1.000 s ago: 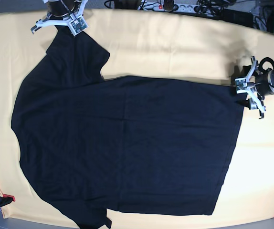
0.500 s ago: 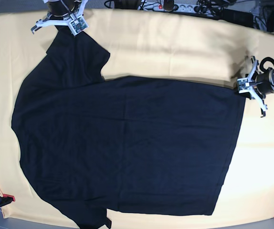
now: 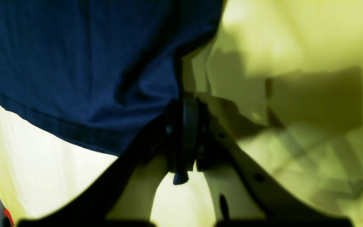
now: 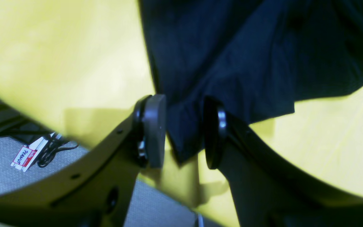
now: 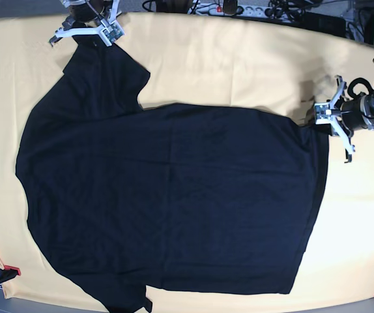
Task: Fold the T-shirt properly
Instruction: 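Lower both grippers onto the shirt's shoulder and hem corners and grasp them, then lift the grasped corners and drag the shirt toward the robot with both grippers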
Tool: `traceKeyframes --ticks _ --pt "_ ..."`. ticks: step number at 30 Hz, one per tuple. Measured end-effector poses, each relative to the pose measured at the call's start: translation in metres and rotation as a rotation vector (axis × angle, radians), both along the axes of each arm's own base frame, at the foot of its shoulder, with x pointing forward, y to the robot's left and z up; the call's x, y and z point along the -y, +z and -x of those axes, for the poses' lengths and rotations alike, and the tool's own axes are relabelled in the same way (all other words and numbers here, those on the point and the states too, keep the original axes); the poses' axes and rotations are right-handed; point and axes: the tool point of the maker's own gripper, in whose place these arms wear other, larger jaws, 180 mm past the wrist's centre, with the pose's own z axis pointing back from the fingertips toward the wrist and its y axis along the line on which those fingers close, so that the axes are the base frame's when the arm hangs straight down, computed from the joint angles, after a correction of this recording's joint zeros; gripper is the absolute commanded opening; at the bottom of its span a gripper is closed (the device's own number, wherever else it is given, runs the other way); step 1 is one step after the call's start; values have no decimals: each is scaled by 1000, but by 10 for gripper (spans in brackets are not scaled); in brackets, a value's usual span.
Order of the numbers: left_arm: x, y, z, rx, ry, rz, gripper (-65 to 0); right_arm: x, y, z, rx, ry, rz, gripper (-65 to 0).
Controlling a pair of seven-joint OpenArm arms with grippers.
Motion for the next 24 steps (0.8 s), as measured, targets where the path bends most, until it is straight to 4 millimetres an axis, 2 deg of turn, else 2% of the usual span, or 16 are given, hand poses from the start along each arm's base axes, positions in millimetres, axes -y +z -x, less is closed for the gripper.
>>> traceKeyframes --ticks 3,7,10,11,12,13,14,19,24 --pt "-1 0 0 -1 2 -3 -649 -1 -9 -6 -4 13 -7 -422" --pt "-1 0 0 0 2 -3 -561 1 -19 -18 21 13 -5 -422" --pt "-1 0 0 -1 2 -3 -554 2 -22 -18 27 14 0 -424" --pt "-1 0 0 -1 2 -4 -560 3 -21 -18 29 10 1 -445" --pt "-1 0 0 -1 2 -4 -591 4 -22 -19 31 -2 -1 -501" --pt "-1 0 0 -1 2 -4 -641 4 -22 -19 31 -15 -5 -593" --pt "-1 0 0 0 2 -4 -650 6 -22 -19 36 -28 4 -650" --pt "5 4 1 -17 22 52 -650 34 -10 -27 92 -98 151 -650" --pt "15 17 1 -4 9 51 -650 38 20 -33 155 -129 162 -650"
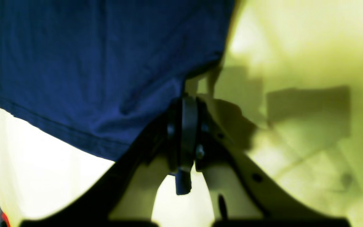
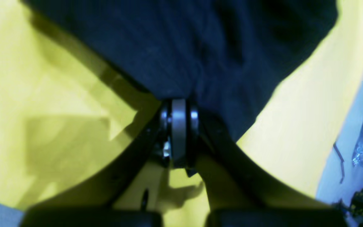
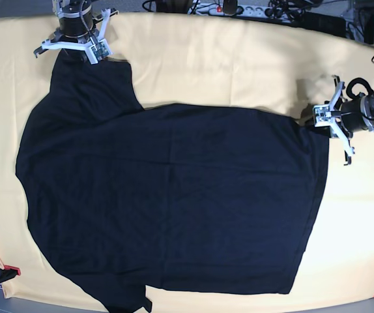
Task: Fold the T-shirt properly
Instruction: 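Lift the grasped corners and drag the shirt toward the robot with both grippers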
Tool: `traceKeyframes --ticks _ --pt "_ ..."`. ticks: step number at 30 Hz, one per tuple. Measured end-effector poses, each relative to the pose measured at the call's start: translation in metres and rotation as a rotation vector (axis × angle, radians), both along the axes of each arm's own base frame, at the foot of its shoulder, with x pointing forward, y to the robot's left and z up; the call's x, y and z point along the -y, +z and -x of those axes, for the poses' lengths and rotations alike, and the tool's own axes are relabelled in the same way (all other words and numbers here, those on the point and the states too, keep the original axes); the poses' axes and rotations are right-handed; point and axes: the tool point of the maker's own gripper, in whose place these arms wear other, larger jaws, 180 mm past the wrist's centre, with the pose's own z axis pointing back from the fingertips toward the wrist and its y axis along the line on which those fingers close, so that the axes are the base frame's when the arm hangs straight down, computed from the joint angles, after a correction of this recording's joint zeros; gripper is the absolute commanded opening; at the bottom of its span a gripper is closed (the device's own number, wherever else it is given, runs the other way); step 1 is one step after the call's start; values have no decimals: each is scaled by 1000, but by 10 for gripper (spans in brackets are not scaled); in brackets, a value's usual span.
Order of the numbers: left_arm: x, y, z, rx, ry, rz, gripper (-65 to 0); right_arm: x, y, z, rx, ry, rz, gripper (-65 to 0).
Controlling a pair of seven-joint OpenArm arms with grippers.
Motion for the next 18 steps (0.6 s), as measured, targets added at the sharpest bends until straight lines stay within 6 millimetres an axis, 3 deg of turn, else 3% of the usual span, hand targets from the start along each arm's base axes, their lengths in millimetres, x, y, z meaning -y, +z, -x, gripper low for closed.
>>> traceKeyframes --ticks 6,10,18 --pt "20 27 9 -10 -31 34 -650 19 21 22 -17 41 126 -650" --pt "30 39 27 -66 -101 39 -650 26 17 46 -91 70 157 -650" --pt "16 20 80 -213 -160 -76 -650 35 9 95 -242 60 196 -650"
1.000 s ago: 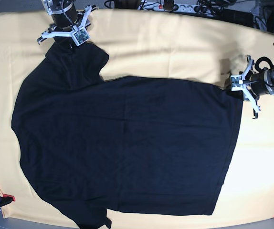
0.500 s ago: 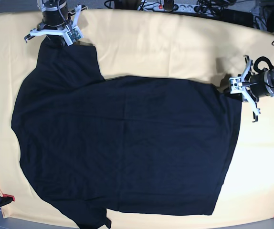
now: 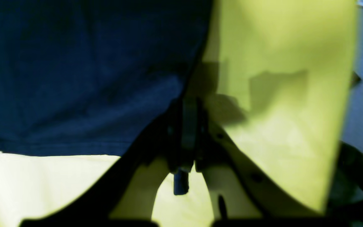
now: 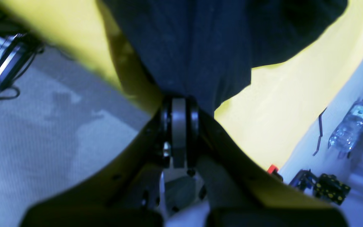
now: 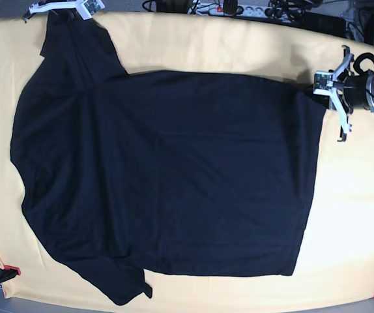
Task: Fold the T-shirt properly
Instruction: 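Lift the grasped corners and drag the shirt toward the robot with both grippers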
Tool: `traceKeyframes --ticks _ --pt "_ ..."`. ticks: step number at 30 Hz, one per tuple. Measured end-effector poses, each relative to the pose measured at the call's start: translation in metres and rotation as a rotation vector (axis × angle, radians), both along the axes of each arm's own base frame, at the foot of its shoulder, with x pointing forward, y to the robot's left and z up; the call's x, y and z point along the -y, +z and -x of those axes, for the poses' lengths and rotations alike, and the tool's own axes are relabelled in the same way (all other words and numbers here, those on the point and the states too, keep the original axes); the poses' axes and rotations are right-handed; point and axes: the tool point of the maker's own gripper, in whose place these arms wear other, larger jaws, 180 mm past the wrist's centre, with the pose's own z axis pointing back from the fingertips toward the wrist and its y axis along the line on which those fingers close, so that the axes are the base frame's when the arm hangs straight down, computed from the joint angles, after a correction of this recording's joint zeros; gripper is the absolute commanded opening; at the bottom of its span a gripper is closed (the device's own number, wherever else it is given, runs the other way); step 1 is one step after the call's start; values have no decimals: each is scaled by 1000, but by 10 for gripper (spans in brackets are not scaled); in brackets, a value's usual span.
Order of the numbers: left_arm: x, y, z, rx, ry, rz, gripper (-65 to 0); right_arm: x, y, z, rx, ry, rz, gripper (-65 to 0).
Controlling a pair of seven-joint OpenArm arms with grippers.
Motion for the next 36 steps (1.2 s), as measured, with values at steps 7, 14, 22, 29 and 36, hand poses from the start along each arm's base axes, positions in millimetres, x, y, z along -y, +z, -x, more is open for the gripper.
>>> traceKeyframes --ticks 7,14,22,29,36 --pt "-12 -21 57 -144 -30 -170 -650 11 1 29 -70 -41 46 -650" --pt "-14 -13 106 -251 -113 -302 -650 11 0 48 -127 -45 44 -650" --pt "-24 -11 118 -262 -149 -394 -650 -8 -11 65 -217 -89 -84 -650" --pt "-34 -12 100 -161 -192 -461 -650 8 7 32 -50 3 65 -650" --pt "-2 8 32 141 -83 -298 -650 13 29 -48 221 126 124 -650"
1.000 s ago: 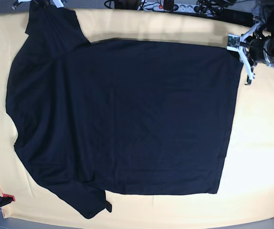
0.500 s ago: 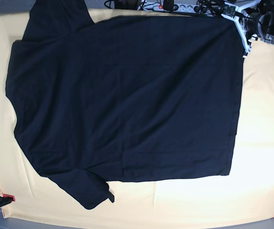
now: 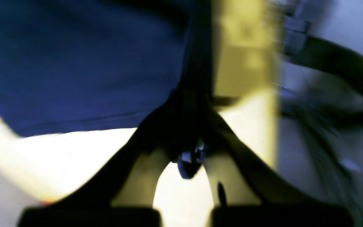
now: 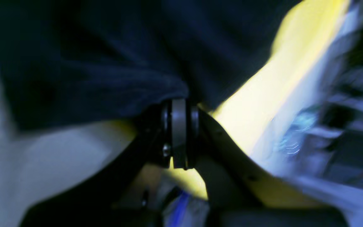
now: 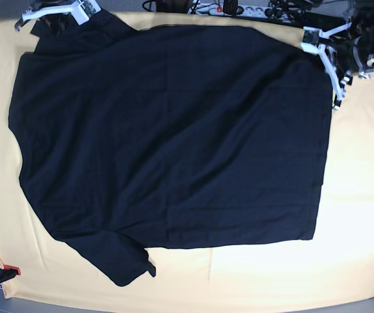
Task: Fold the T-shirt properly
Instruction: 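Lift the grasped corners and drag the shirt toward the robot with both grippers, then lower the shirt and reposition both grippers along its edge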
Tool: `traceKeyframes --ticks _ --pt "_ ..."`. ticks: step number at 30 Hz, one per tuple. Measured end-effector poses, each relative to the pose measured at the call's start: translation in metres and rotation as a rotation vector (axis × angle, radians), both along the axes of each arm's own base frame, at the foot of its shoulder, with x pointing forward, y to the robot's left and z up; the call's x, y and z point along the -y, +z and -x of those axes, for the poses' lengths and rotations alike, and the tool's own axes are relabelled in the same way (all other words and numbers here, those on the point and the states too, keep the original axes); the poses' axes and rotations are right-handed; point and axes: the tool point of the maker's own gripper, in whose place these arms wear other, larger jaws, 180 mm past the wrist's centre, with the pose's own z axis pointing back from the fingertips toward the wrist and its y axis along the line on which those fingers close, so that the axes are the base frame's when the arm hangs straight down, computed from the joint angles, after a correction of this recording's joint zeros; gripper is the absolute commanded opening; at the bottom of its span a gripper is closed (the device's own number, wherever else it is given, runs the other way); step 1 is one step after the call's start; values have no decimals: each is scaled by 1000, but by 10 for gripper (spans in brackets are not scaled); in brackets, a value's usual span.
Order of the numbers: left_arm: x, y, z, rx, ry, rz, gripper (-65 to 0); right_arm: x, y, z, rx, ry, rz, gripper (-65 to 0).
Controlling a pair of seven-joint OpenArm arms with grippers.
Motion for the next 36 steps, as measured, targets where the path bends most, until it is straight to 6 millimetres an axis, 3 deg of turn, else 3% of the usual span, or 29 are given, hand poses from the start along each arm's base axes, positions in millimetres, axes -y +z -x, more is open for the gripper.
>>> traceKeyframes --ticks 6,9,17,22,24,27,32,36 --pt "17 24 -36 150 12 108 -650 26 29 -52 155 59 101 -650" --pt "23 37 -52 198 -9 155 -650 36 41 -75 211 61 71 -650" --pt "21 55 -107 359 64 293 -650 30 48 -109 235 60 -140 -650" --pt "8 34 -118 340 156 323 -650 10 54 -124 251 120 -243 -650" --pt "6 30 -120 340 177 330 -650 16 51 -136 273 114 -255 -650" --pt "7 34 -123 357 177 349 -650 24 47 -150 282 94 -258 -650" --pt "7 39 -128 390 190 361 -650 1 49 -167 252 165 -409 -650" --pt "3 41 -135 427 225 364 -650 4 46 -177 242 161 -418 -650"
